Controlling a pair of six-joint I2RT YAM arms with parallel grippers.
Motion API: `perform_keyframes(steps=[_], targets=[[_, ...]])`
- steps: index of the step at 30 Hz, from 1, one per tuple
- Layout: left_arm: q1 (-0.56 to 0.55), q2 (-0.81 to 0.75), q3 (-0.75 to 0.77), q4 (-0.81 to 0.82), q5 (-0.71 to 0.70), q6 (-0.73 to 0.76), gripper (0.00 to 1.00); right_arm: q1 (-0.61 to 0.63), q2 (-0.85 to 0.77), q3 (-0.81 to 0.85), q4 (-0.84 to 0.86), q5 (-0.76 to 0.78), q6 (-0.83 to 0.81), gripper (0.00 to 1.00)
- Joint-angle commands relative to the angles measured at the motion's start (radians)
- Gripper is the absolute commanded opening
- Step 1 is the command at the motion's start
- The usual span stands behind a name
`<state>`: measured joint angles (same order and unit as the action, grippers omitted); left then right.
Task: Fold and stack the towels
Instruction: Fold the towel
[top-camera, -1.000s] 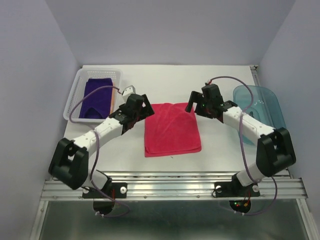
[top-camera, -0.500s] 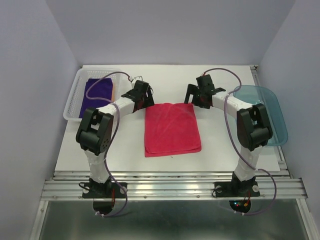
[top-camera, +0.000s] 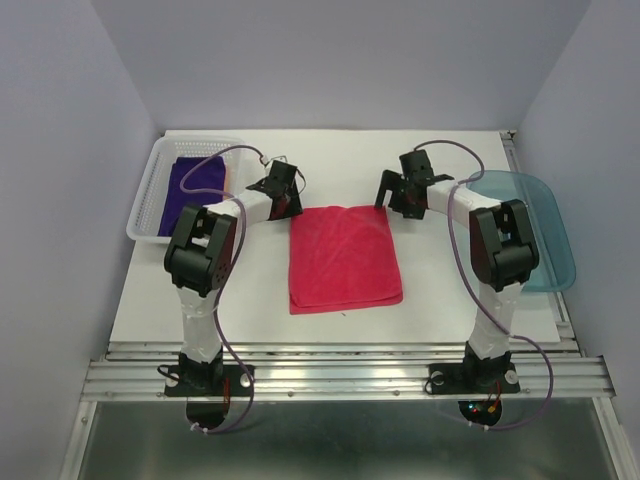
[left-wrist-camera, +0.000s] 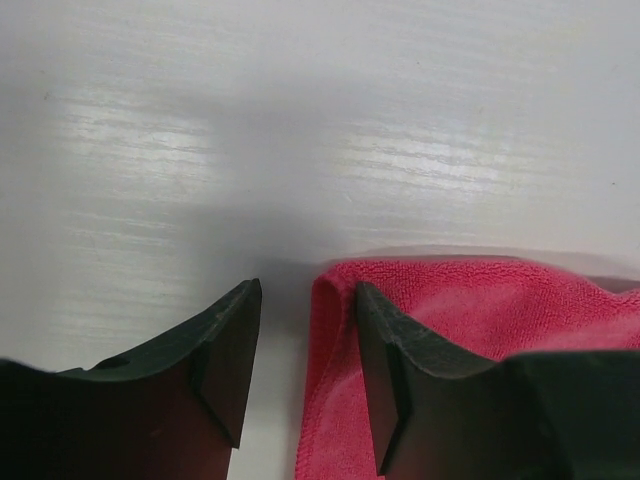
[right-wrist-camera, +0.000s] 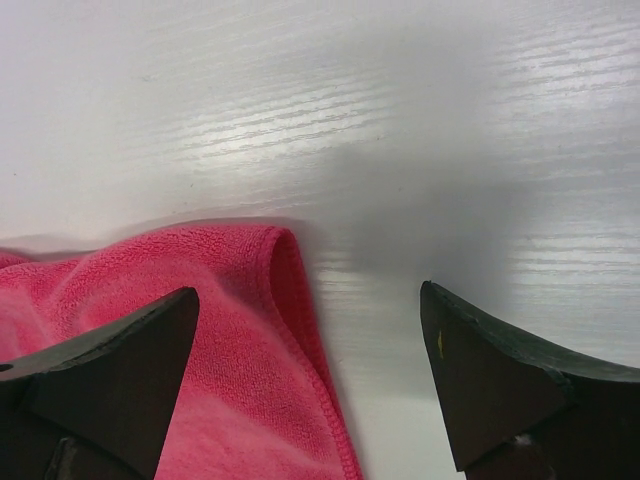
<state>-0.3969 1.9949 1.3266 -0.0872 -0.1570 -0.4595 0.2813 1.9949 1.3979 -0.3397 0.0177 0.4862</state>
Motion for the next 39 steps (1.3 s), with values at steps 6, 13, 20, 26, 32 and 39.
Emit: perform_keyframes(steps=[6, 13, 20, 26, 32, 39], targets=[[0.009, 0.025, 0.019, 0.040, 0.068, 0.022, 0.39, -0.008, 0.021, 0.069, 0.021, -0.050, -0.020, 0.83], [0.009, 0.036, 0.010, 0.049, 0.088, 0.022, 0.00, -0.008, 0.045, 0.084, 0.028, -0.056, -0.037, 0.66], [0.012, -0.024, -0.049, 0.081, 0.002, 0.002, 0.00, -0.008, 0.080, 0.101, 0.025, -0.064, -0.040, 0.53], [0.015, -0.041, -0.055, 0.083, -0.010, 0.009, 0.00, -0.008, 0.108, 0.121, 0.008, -0.082, -0.043, 0.28], [0.018, -0.054, -0.055, 0.104, -0.009, 0.007, 0.00, -0.007, 0.078, 0.101, 0.027, -0.076, -0.043, 0.01], [0.020, -0.123, -0.078, 0.113, -0.015, 0.010, 0.00, -0.008, 0.028, 0.093, 0.048, -0.064, -0.086, 0.01]])
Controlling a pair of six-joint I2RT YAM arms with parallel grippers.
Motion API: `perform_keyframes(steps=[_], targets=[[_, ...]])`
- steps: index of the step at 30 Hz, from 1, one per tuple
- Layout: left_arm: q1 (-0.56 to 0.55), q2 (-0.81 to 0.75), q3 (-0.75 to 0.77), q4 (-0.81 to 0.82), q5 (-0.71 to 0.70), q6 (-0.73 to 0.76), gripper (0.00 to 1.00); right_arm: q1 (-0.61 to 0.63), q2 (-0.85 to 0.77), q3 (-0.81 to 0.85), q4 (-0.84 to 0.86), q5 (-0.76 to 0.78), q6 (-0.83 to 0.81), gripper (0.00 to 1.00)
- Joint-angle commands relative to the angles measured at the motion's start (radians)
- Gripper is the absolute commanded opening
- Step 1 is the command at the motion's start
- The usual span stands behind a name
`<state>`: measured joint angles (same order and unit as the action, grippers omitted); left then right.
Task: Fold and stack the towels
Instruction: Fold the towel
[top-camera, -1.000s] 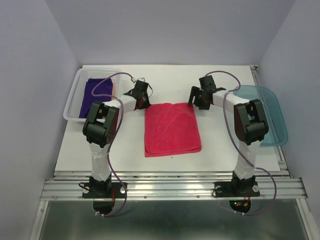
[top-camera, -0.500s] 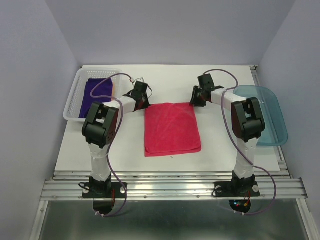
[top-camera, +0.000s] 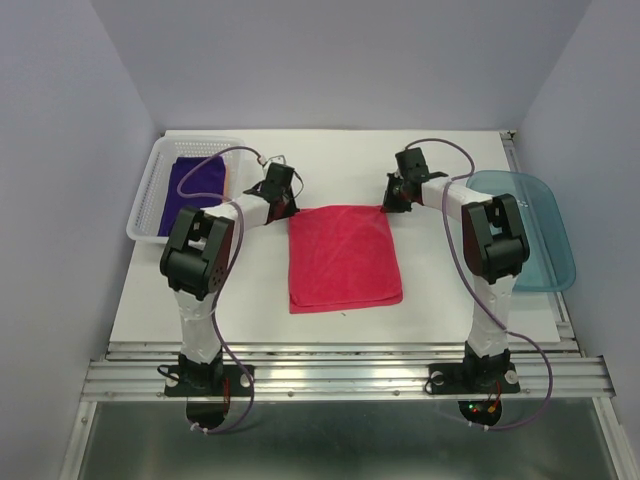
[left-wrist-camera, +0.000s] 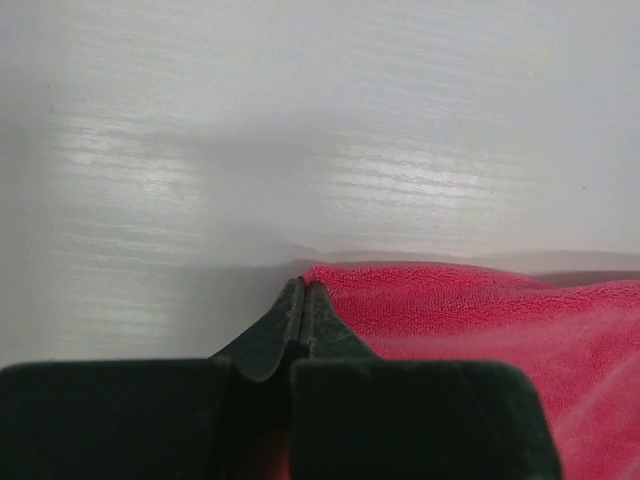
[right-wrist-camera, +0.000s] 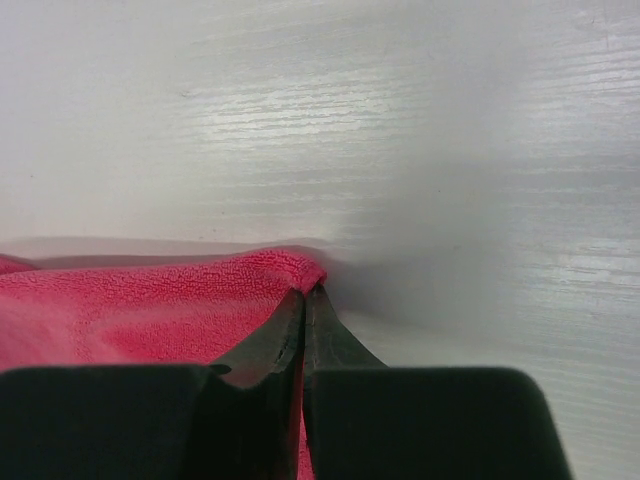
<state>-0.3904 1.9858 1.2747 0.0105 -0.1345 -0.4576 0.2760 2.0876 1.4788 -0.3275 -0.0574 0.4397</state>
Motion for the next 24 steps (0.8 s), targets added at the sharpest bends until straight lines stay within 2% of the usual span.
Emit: perform_keyframes(steps=[1, 16, 24], targets=[[0.012, -0.128, -0.034, 0.019, -0.037, 0.004, 0.00, -0.003, -0.076, 0.005, 0.042, 0.014, -0.045, 0.01], [0.001, -0.364, -0.267, 0.123, 0.041, -0.012, 0.00, -0.003, -0.280, -0.209, 0.133, -0.041, -0.022, 0.01], [-0.060, -0.518, -0.461, 0.210, 0.084, -0.047, 0.00, -0.003, -0.460, -0.429, 0.203, -0.123, 0.019, 0.01]])
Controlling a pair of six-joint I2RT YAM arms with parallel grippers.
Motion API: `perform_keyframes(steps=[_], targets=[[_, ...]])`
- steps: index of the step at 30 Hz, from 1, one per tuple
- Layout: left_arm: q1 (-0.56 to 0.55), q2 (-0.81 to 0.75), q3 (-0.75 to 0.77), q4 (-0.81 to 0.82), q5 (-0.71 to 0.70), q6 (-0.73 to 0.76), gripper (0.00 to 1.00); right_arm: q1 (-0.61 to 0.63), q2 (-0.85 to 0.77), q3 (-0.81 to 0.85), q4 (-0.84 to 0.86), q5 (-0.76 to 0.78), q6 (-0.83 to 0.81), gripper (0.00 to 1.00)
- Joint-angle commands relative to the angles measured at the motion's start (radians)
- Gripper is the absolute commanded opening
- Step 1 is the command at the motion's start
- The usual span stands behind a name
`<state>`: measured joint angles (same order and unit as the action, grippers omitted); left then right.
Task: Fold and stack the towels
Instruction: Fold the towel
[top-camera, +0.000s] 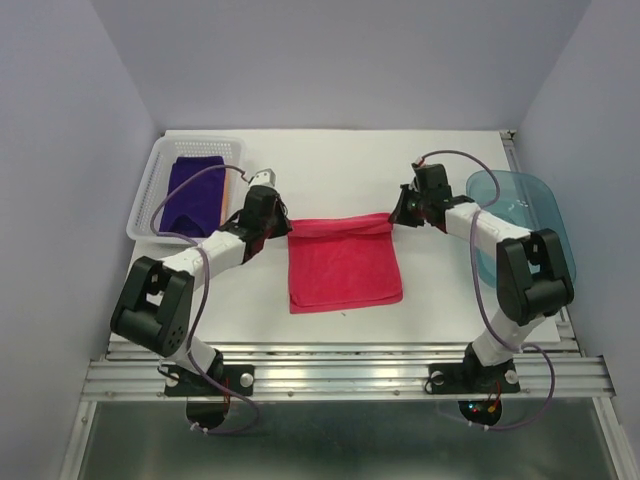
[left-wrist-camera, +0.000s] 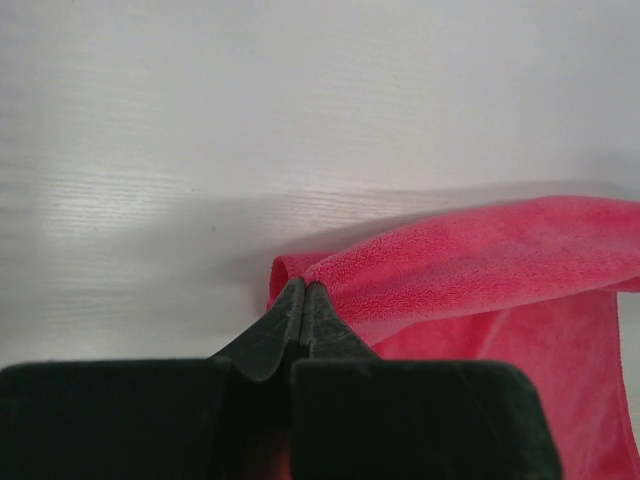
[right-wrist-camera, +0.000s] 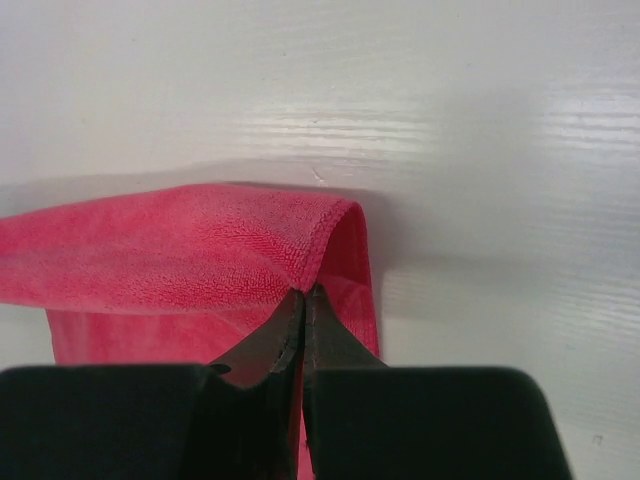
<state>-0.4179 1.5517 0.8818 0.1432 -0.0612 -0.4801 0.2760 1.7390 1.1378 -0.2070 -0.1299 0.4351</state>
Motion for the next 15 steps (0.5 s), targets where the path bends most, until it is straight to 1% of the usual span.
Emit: perform_keyframes(steps=[1, 6, 8, 10, 15], targets=[[-0.044, -0.093, -0.085, 0.081, 0.011, -0.032, 0.00, -0.001, -0.127, -0.105, 0.086, -0.056, 0.027, 0.01], [-0.101, -0.180, -0.216, 0.108, 0.003, -0.100, 0.00, -0.001, -0.226, -0.217, 0.100, -0.080, 0.044, 0.01], [-0.114, -0.238, -0.250, 0.104, -0.014, -0.115, 0.00, -0.001, -0.274, -0.266, 0.101, -0.082, 0.053, 0.01], [-0.127, -0.303, -0.315, 0.087, -0.037, -0.146, 0.00, -0.001, -0.317, -0.311, 0.097, -0.085, 0.060, 0.01], [-0.150, -0.415, -0.388, 0.062, -0.054, -0.198, 0.00, -0.001, -0.400, -0.392, 0.101, -0.114, 0.086, 0.01]])
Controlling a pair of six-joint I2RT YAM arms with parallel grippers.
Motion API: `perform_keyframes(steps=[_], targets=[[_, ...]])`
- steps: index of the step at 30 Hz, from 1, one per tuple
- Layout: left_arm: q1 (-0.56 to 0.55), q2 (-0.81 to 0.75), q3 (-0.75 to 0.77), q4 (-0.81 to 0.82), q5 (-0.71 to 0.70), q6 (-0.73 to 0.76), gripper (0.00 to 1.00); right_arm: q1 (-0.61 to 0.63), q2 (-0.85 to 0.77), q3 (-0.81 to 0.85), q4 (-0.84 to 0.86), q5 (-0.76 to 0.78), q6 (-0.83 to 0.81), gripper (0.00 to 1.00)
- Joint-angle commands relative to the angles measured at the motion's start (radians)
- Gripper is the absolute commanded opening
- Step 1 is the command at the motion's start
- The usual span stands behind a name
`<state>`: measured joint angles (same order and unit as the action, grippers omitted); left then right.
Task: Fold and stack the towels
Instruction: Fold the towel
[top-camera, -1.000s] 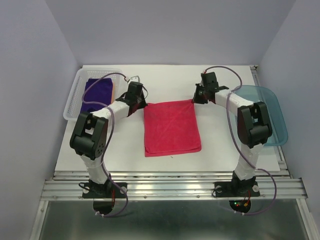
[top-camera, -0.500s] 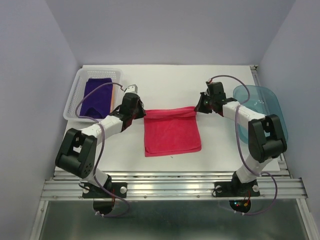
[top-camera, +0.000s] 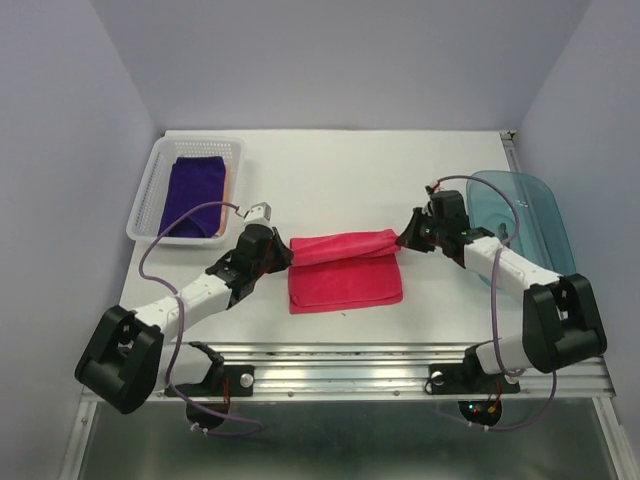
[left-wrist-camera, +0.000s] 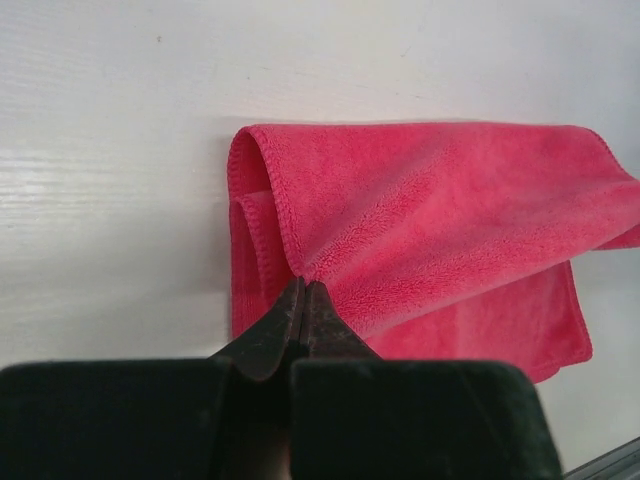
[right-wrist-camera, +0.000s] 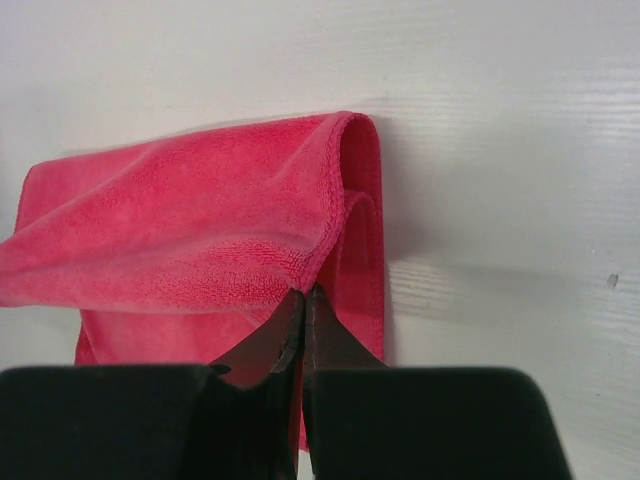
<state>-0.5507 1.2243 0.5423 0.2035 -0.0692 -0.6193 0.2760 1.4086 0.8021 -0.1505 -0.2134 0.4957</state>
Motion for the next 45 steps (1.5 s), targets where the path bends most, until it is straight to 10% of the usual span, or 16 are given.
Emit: perform_keyframes(steps=[1, 28, 33, 37, 41, 45], targets=[[-0.018, -0.098, -0.056, -0.004, -0.050, -0.063, 0.00, -0.001, -0.080, -0.072, 0.049, -0.038, 0.032, 0.01], [-0.127, -0.324, -0.289, -0.072, 0.048, -0.215, 0.00, 0.006, -0.361, -0.386, 0.031, -0.185, 0.095, 0.01], [-0.133, -0.318, -0.289, -0.090, 0.063, -0.235, 0.01, 0.006, -0.365, -0.420, 0.014, -0.184, 0.103, 0.13], [-0.138, -0.351, -0.272, -0.154, 0.063, -0.244, 0.38, 0.006, -0.398, -0.438, -0.021, -0.173, 0.101, 0.32], [-0.146, -0.414, -0.265, -0.220, 0.098, -0.247, 0.98, 0.006, -0.440, -0.435, -0.067, -0.182, 0.098, 0.60], [-0.146, -0.470, -0.249, -0.266, 0.077, -0.240, 0.99, 0.006, -0.491, -0.420, -0.095, -0.169, 0.095, 0.86]])
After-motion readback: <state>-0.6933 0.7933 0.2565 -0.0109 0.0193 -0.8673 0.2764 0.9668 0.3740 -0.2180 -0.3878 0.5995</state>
